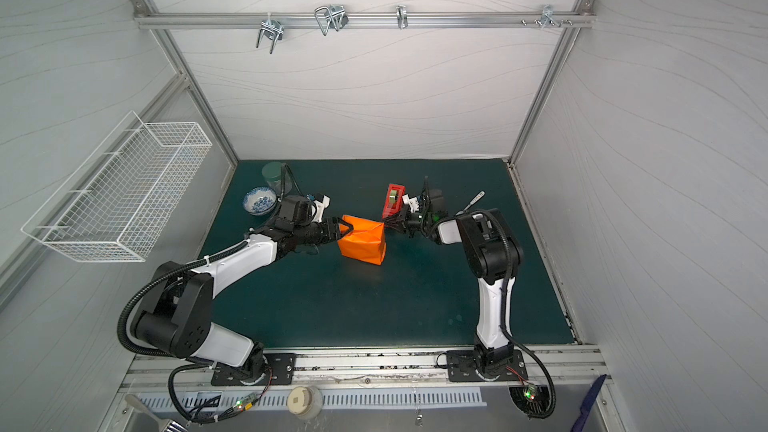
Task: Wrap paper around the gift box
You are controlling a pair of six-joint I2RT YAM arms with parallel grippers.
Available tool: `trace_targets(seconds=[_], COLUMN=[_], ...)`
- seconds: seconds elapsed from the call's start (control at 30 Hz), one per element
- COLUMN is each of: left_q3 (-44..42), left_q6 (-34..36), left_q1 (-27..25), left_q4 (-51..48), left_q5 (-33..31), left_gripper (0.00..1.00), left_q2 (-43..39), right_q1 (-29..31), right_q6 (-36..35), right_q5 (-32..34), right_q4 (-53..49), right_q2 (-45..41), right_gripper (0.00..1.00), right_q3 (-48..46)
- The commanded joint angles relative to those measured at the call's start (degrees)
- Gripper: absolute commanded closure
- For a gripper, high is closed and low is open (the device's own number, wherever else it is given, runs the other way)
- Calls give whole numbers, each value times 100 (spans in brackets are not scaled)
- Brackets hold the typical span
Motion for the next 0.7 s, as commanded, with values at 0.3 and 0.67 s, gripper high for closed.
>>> trace_targets(seconds=[0.3,0.67], left_q3=[-165,-162], left_q6=[177,185], left_q1=[57,54], left_q4=[-642,-652], left_q5=[-424,-435], left_gripper=[28,28], left_q2=[168,182], right_q1=[27,-48], right_q6=[-1233,-2447], right_q5=[528,1657], right_q4=[-1314,-2716], right_q2=[214,66], right_gripper=[100,100], right_q3=[47,342])
